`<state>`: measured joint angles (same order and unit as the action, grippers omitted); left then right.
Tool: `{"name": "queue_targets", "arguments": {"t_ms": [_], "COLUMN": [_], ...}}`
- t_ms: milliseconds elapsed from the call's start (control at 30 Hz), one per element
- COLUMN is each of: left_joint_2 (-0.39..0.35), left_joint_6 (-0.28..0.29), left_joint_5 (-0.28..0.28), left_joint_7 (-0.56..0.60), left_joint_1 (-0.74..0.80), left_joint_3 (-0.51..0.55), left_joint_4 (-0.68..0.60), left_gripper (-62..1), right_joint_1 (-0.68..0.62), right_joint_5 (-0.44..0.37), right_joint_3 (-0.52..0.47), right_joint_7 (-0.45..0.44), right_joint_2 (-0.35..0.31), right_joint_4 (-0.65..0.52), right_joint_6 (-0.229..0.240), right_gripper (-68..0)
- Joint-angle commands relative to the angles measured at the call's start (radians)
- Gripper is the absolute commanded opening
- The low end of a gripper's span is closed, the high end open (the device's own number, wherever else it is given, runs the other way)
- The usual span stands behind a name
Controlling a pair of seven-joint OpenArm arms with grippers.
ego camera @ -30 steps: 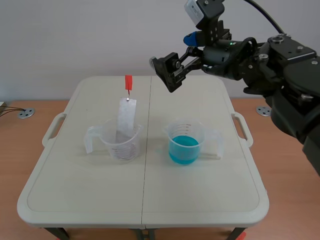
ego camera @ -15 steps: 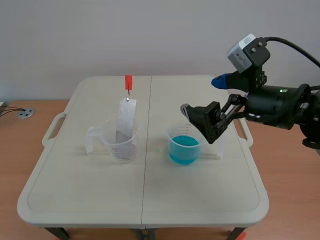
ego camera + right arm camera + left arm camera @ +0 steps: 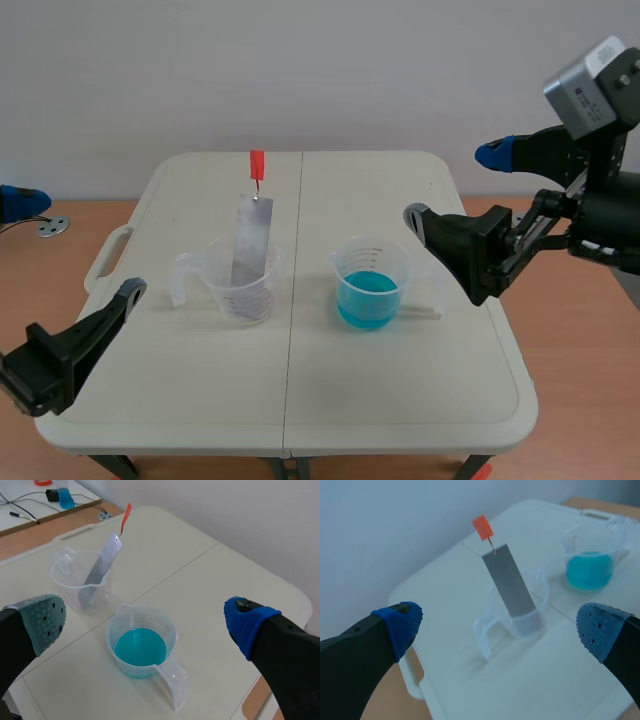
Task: Hold the metal plate by the orange handle, dip it into the blue solution, take it out and point at it, then put the plate back in the beaker on the left.
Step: 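Return to the home posture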
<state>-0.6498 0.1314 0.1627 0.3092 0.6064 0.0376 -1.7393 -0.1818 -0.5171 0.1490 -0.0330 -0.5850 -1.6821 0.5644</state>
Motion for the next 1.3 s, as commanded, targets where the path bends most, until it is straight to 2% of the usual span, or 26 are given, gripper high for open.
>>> {"name": "queue_targets", "arguments": {"t_ms": [0,100,267,467,600,867,1000,1267], "left_joint_2": [-0.018,-0.042,-0.049,-0.049,-0.049,-0.049,-0.049,-0.049], "left_joint_6": [0.014,0.040,0.040,0.044,0.044,0.051,0.084,0.085], "left_joint_5": [0.013,0.013,0.013,0.013,0.013,0.013,0.013,0.012], "left_joint_7": [0.016,0.016,0.016,0.021,0.060,0.060,0.045,0.038], "left_joint_1": [-0.014,-0.053,-0.111,-0.145,-0.144,-0.144,-0.163,-0.169], "left_joint_3": [-0.030,-0.081,-0.143,-0.176,-0.177,-0.180,-0.200,-0.210], "left_joint_4": [-0.014,-0.014,-0.014,-0.016,-0.031,-0.037,-0.037,-0.037], "left_gripper": [1.4,1.4,1.4,1.4,1.4,1.4,1.4,1.4], "right_joint_1": [-0.013,-0.065,-0.148,-0.201,-0.204,-0.204,-0.204,-0.204], "right_joint_5": [-0.011,-0.011,-0.011,-0.011,-0.010,-0.011,-0.011,-0.010], "right_joint_3": [-0.023,-0.054,-0.096,-0.098,-0.098,-0.098,-0.098,-0.098], "right_joint_7": [-0.014,-0.014,-0.015,-0.015,-0.003,-0.004,-0.004,-0.003], "right_joint_2": [-0.010,-0.010,-0.010,-0.010,-0.010,-0.002,-0.002,-0.002], "right_joint_4": [-0.023,-0.060,-0.102,-0.109,-0.109,-0.109,-0.109,-0.109], "right_joint_6": [0.001,0.002,0.004,0.003,0.003,0.003,0.003,0.003], "right_gripper": [-1.0,-1.0,-1.0,-1.0,-1.0,-1.2,-1.2,-1.2]}}
